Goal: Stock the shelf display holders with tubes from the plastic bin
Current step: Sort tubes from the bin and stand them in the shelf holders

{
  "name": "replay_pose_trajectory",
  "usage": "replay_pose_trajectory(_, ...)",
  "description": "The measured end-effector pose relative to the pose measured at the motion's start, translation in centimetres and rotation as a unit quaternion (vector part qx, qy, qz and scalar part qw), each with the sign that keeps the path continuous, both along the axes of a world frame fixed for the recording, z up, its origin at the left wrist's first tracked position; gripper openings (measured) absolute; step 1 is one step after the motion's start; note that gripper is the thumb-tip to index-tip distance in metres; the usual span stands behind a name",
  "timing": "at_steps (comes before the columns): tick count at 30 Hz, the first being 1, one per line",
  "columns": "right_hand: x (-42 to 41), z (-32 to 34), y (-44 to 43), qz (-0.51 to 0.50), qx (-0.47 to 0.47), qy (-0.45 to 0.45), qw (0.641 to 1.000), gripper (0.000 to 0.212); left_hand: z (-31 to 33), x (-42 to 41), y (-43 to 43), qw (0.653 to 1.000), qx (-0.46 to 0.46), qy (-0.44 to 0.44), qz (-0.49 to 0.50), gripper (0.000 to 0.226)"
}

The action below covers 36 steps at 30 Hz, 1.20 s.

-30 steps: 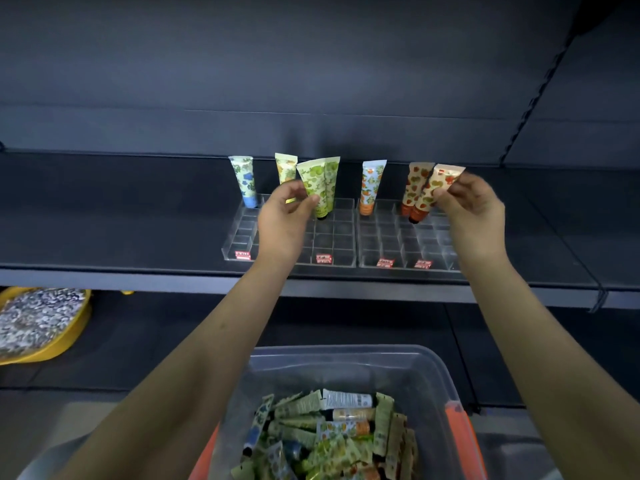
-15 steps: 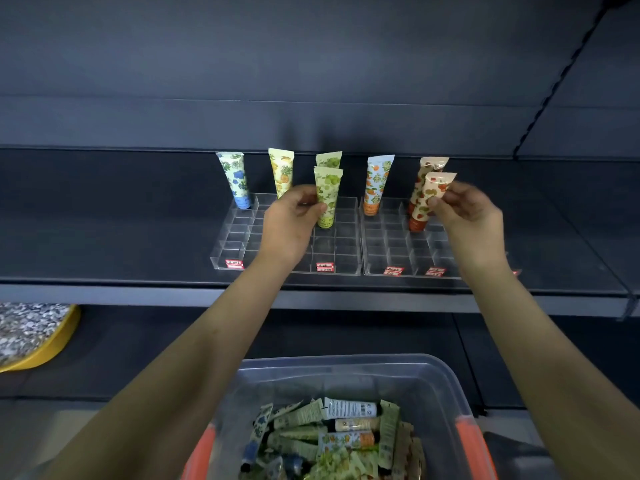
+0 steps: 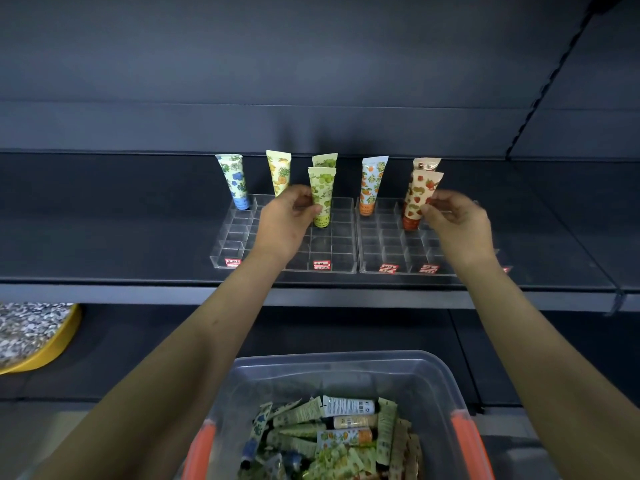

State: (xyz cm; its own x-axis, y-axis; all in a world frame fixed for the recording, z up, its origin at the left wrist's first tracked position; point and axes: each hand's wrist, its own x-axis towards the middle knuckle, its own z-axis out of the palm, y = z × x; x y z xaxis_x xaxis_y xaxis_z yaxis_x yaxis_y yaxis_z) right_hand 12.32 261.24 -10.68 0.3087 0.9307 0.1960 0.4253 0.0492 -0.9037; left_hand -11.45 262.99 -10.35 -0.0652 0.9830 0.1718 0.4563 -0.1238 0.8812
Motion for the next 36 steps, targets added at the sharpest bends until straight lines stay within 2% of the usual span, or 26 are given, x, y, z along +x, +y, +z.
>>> replay_pose_trajectory(15,-0.4,1.3,-0.6,-0.016,-0.024,-0.006,1.0,0.031,0.2,-0.3,-0.5,0.999,-0.019,0.033,0.008,0.03)
replay_pose_trajectory(20,-0.3,2.0,-2.1,-0.035,-0.009,0.034,0.999,0.035,0.7,-0.9,-2.2,0.996,0.023,0.076,0.028,0.037)
replay_pose_trajectory(22,-0.4,2.4,-3.1,-0.033,0.001,0.005,0.999,0.034,0.8,-1.1,-3.3,0.989,0.057,0.129,0.038,0.037)
replay_pose_trajectory(25,-1.0,2.7,-5.1,-0.014,0.034,-0.101,0.994,0.034,0.7,-1.1,-5.2,0.97,0.121,0.205,0.039,0.038)
replay_pose_trajectory(28,-2.2,2.1,-7.8,0.024,0.089,-0.237,0.967,0.041,0.1,-0.8,-7.8,0.931,0.221,0.286,0.044,0.04)
replay_pose_trajectory(30,-2.9,0.6,-9.9,0.041,0.11,-0.297,0.947,0.046,-0.9,-0.7,-10.0,0.905,0.256,0.336,0.052,0.042)
replay_pose_trajectory(36,-5.4,-7.3,-17.1,0.063,0.089,-0.328,0.938,0.053,-7.2,-0.7,-17.2,0.865,0.235,0.443,0.021,0.047)
